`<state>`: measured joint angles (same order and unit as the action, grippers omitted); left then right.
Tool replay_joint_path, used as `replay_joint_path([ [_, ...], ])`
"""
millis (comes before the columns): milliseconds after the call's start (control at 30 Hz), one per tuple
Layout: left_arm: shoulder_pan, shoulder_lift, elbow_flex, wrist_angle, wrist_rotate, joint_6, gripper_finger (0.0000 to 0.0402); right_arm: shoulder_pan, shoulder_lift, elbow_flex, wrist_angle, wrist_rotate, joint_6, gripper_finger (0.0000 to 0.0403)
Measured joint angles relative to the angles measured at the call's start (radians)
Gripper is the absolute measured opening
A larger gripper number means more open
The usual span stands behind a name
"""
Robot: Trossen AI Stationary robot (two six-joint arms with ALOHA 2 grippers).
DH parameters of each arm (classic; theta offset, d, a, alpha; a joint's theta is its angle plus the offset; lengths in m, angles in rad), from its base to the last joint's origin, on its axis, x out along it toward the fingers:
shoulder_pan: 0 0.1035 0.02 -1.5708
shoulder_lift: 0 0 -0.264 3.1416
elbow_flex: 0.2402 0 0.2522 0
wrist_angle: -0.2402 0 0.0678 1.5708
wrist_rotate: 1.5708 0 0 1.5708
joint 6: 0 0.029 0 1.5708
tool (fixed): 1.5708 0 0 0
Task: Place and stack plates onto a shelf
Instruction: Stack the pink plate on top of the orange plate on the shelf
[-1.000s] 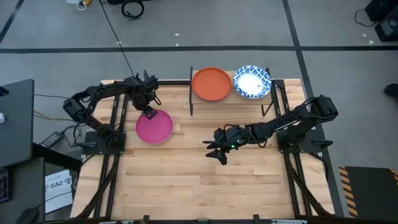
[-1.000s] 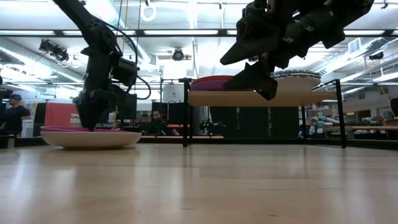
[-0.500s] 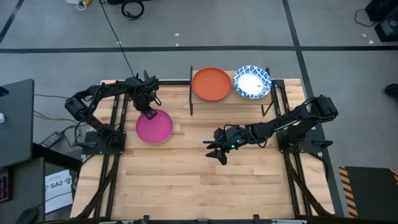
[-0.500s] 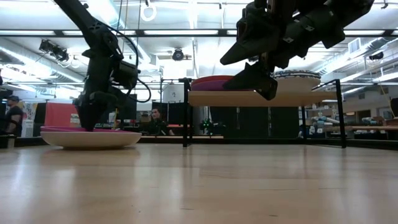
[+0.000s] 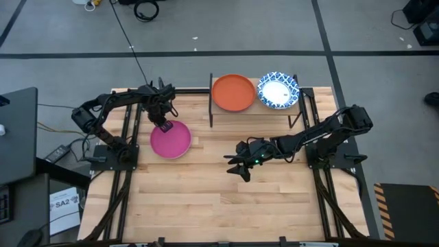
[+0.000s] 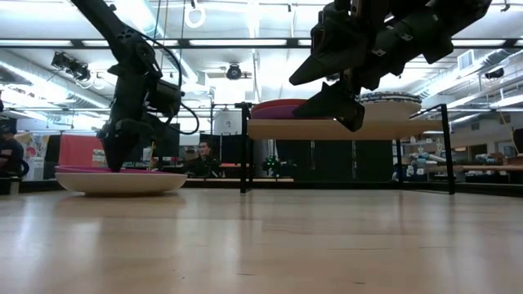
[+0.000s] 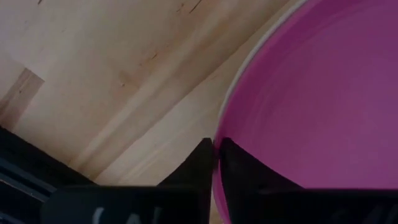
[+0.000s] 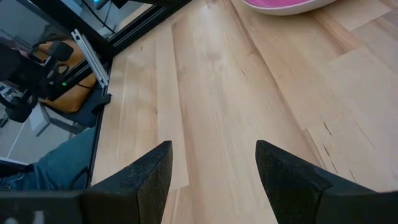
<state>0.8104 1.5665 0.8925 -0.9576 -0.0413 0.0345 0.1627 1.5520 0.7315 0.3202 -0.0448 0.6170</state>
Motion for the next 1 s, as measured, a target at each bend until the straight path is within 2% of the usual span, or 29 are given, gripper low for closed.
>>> replay_joint_path([
  [133, 0.0, -0.001, 0.001, -0.001, 0.004, 0.006, 0.0017, 0.0, 0.0, 0.0, 0.0, 0.0, 0.0, 0.0236],
  [467, 0.0, -0.015, 0.002, -0.033, 0.002, 0.008, 0.0016, 0.0, 0.0, 0.0, 0.0, 0.001, 0.0, 0.0236],
  [1000, 0.0, -0.2, 0.001, -0.111, -0.007, 0.029, 0.0014, 0.0, 0.0, 0.0, 0.0, 0.002, 0.0, 0.0236],
])
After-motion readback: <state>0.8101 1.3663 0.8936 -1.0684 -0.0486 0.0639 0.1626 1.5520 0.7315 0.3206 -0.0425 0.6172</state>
